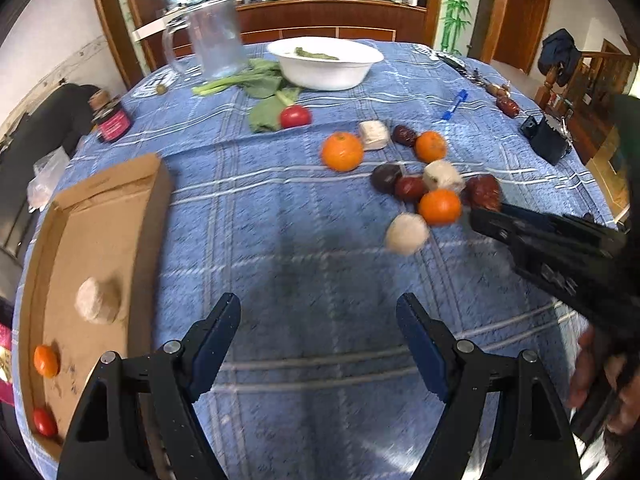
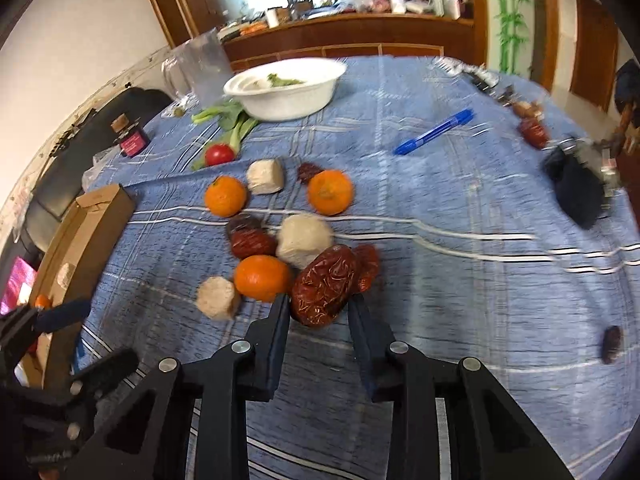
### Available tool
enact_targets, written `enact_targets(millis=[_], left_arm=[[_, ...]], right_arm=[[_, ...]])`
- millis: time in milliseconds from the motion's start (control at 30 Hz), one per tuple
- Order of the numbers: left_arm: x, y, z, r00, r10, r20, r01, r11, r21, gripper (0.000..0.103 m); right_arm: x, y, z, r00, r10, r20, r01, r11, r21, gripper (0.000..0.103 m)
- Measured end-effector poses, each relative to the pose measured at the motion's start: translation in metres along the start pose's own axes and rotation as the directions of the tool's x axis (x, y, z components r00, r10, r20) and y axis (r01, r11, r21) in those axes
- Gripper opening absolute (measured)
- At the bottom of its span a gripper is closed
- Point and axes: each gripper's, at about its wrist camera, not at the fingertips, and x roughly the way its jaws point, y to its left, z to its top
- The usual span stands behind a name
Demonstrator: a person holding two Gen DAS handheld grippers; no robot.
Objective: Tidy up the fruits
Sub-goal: 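Close the right tool on a dried red date, then close the left tool on the brown round pastry ball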
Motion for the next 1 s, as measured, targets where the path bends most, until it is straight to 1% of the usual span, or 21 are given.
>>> enact_targets(millis=[67, 100, 200, 300, 333, 367, 400, 433, 467, 500, 533, 567, 633, 767, 800, 867, 900, 1000], left_arm=[[0.007, -0.008, 0.009, 1.000, -0.018, 0.006, 0.018, 1.000, 0.007, 0.079], [0.012, -0.012, 0.013, 1.000, -0.024, 0.004, 0.024, 1.000, 0.011, 0.079], [0.027, -0.026, 0.024, 0.999, -0.042, -0.015, 0.043, 0.999, 0.023, 0.079], [0.039, -0.034, 0.027, 0.998, -0.049, -0.035, 0.051, 0.998, 0.030, 0.079], [0.042, -0.034, 0.028, 0.998, -0.063, -0.031, 0.064, 0.998, 0.018, 0.079], [0.043, -0.033, 0.029, 0.997, -0.075, -0.020, 0.076, 0.997, 0.005, 0.077], [0.043, -0.032, 0.029, 0.996, -0.085, -0.008, 0.085, 0.996, -0.006, 0.072], [0.044, -0.031, 0.030, 0.994, -0.108, 0.000, 0.108, 0.994, -0.011, 0.062], [0.044, -0.029, 0.031, 0.991, -0.136, 0.007, 0.136, 0.991, -0.014, 0.049], [0.044, -0.029, 0.032, 0.989, -0.149, 0.012, 0.150, 0.989, -0.013, 0.041], [0.044, -0.030, 0.032, 0.985, -0.170, 0.015, 0.170, 0.985, 0.002, 0.031], [0.044, -0.032, 0.031, 0.984, -0.177, 0.014, 0.177, 0.984, 0.017, 0.030], [0.042, -0.035, 0.028, 0.986, -0.167, 0.013, 0.166, 0.985, 0.045, 0.029], [0.040, -0.031, 0.022, 0.978, -0.205, -0.024, 0.206, 0.977, 0.052, 0.030], [0.038, -0.031, 0.019, 0.976, -0.218, -0.031, 0.219, 0.973, 0.071, 0.030], [0.038, -0.033, 0.018, 0.981, -0.192, -0.026, 0.194, 0.975, 0.109, 0.034], [0.039, -0.033, 0.018, 0.985, -0.173, -0.020, 0.175, 0.977, 0.123, 0.034], [0.043, -0.032, 0.024, 0.983, -0.181, -0.015, 0.182, 0.977, 0.110, 0.034]], right_arm=[[-0.011, -0.007, -0.003, 1.000, -0.011, 0.019, 0.011, 1.000, -0.002, 0.032], [-0.018, -0.011, -0.007, 0.999, -0.030, 0.031, 0.031, 1.000, -0.006, 0.032], [-0.028, -0.022, -0.014, 0.998, -0.054, 0.032, 0.054, 0.999, -0.005, 0.032], [-0.033, -0.031, -0.020, 0.998, -0.055, 0.025, 0.055, 0.998, 0.016, 0.032], [-0.034, -0.034, -0.022, 0.998, -0.050, 0.023, 0.049, 0.998, 0.025, 0.032], [-0.035, -0.036, -0.023, 0.999, -0.047, 0.022, 0.046, 0.998, 0.034, 0.032], [-0.036, -0.037, -0.024, 0.999, -0.044, 0.020, 0.043, 0.998, 0.040, 0.032], [-0.036, -0.038, -0.026, 0.999, -0.041, 0.018, 0.041, 0.998, 0.046, 0.032], [-0.037, -0.039, -0.026, 0.999, -0.040, 0.017, 0.039, 0.998, 0.050, 0.032], [-0.037, -0.038, -0.027, 0.999, -0.038, 0.016, 0.037, 0.998, 0.054, 0.032], [-0.037, -0.038, -0.028, 0.999, -0.039, 0.016, 0.038, 0.998, 0.057, 0.032], [-0.038, -0.037, -0.029, 0.999, -0.041, 0.016, 0.040, 0.997, 0.059, 0.032], [-0.040, -0.036, -0.031, 0.999, -0.039, 0.013, 0.038, 0.997, 0.066, 0.032], [-0.047, -0.037, -0.035, 0.998, -0.053, 0.023, 0.051, 0.996, 0.073, 0.032], [-0.049, -0.039, -0.036, 0.998, -0.053, 0.024, 0.051, 0.995, 0.085, 0.033], [-0.051, -0.042, -0.038, 0.998, -0.052, 0.022, 0.050, 0.994, 0.101, 0.033], [-0.051, -0.044, -0.039, 0.998, -0.055, 0.019, 0.053, 0.993, 0.106, 0.033], [-0.052, -0.046, -0.041, 0.999, -0.050, 0.019, 0.048, 0.991, 0.129, 0.033]])
